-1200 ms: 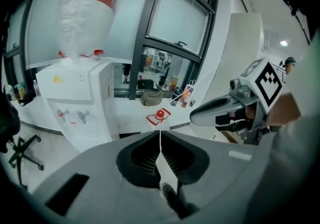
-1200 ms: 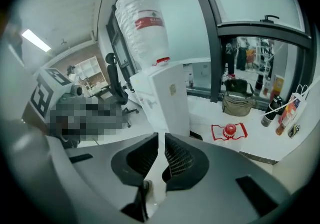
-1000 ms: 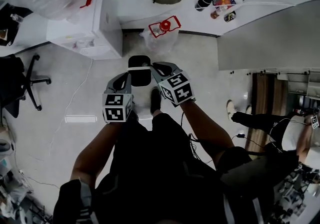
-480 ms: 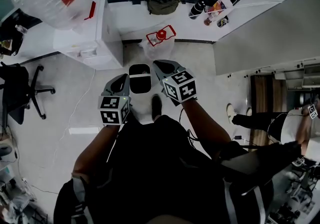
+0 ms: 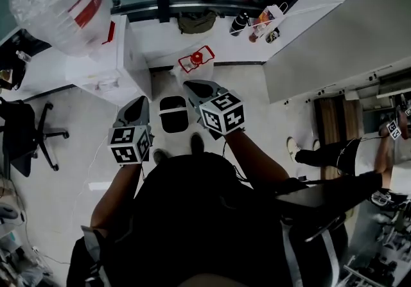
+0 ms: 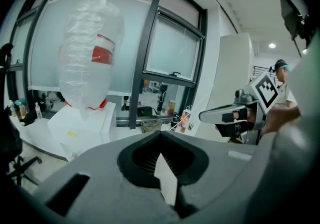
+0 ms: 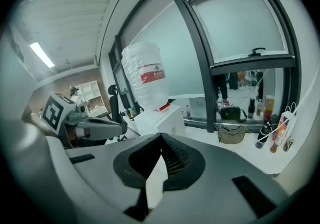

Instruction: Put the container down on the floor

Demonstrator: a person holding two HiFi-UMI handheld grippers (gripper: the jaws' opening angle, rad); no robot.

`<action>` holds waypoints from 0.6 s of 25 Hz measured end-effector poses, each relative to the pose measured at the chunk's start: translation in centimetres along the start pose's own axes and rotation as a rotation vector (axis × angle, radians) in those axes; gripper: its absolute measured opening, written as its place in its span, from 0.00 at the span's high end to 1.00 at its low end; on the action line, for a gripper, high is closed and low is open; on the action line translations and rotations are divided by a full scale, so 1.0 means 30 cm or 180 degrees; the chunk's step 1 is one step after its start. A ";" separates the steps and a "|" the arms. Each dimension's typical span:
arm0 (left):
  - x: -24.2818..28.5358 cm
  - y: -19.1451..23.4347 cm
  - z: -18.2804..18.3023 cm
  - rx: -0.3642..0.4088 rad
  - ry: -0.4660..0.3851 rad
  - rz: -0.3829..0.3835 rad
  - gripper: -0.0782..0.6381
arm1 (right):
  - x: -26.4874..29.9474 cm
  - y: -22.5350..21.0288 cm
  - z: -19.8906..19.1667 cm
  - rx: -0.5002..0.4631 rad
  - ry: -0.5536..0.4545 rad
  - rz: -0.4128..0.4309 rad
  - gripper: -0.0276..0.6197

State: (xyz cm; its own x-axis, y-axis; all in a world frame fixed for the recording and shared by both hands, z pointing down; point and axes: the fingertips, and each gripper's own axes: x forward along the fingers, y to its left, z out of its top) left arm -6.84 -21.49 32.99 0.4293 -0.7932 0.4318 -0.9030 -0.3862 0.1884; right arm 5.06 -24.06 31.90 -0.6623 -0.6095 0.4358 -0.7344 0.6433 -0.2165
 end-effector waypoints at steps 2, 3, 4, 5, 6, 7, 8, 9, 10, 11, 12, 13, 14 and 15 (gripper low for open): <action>0.002 0.010 0.023 0.0031 -0.0031 0.0023 0.88 | 0.003 -0.008 0.009 -0.0089 0.0013 -0.0035 0.94; 0.001 0.017 0.030 0.0017 -0.0041 0.0034 0.88 | 0.003 -0.012 0.013 -0.0101 0.0009 -0.0055 0.94; -0.001 0.026 0.039 -0.0014 -0.0059 0.0046 0.88 | 0.003 -0.015 0.018 -0.0109 -0.0001 -0.0073 0.94; -0.004 0.036 0.049 -0.0044 -0.0087 0.0058 0.88 | 0.004 -0.018 0.024 -0.0126 -0.0009 -0.0092 0.94; -0.005 0.044 0.062 -0.0057 -0.0121 0.0073 0.88 | 0.004 -0.022 0.031 -0.0157 -0.0011 -0.0115 0.94; -0.004 0.051 0.073 -0.0055 -0.0151 0.0092 0.88 | 0.004 -0.027 0.037 -0.0192 -0.0008 -0.0139 0.94; -0.003 0.056 0.081 -0.0052 -0.0172 0.0107 0.88 | 0.004 -0.030 0.043 -0.0224 -0.0002 -0.0156 0.94; -0.001 0.060 0.085 -0.0053 -0.0182 0.0115 0.88 | 0.006 -0.031 0.048 -0.0250 0.0003 -0.0163 0.95; 0.001 0.062 0.086 -0.0051 -0.0183 0.0116 0.88 | 0.009 -0.028 0.052 -0.0270 0.0001 -0.0159 0.95; 0.004 0.062 0.085 -0.0042 -0.0179 0.0112 0.88 | 0.011 -0.025 0.058 -0.0285 -0.0009 -0.0152 0.95; 0.007 0.060 0.084 -0.0032 -0.0174 0.0107 0.88 | 0.012 -0.022 0.064 -0.0297 -0.0022 -0.0143 0.95; 0.011 0.058 0.084 -0.0027 -0.0172 0.0102 0.88 | 0.012 -0.021 0.069 -0.0305 -0.0032 -0.0133 0.95; 0.014 0.056 0.086 -0.0027 -0.0172 0.0098 0.88 | 0.014 -0.021 0.074 -0.0308 -0.0036 -0.0122 0.95; 0.017 0.055 0.087 -0.0031 -0.0173 0.0093 0.88 | 0.016 -0.022 0.079 -0.0310 -0.0040 -0.0110 0.95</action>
State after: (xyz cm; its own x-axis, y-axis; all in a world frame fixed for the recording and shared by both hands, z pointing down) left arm -8.05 -23.78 31.21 0.4029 -0.8286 0.3887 -0.9151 -0.3582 0.1851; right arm 4.88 -25.86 30.18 -0.6391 -0.6374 0.4305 -0.7394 0.6633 -0.1154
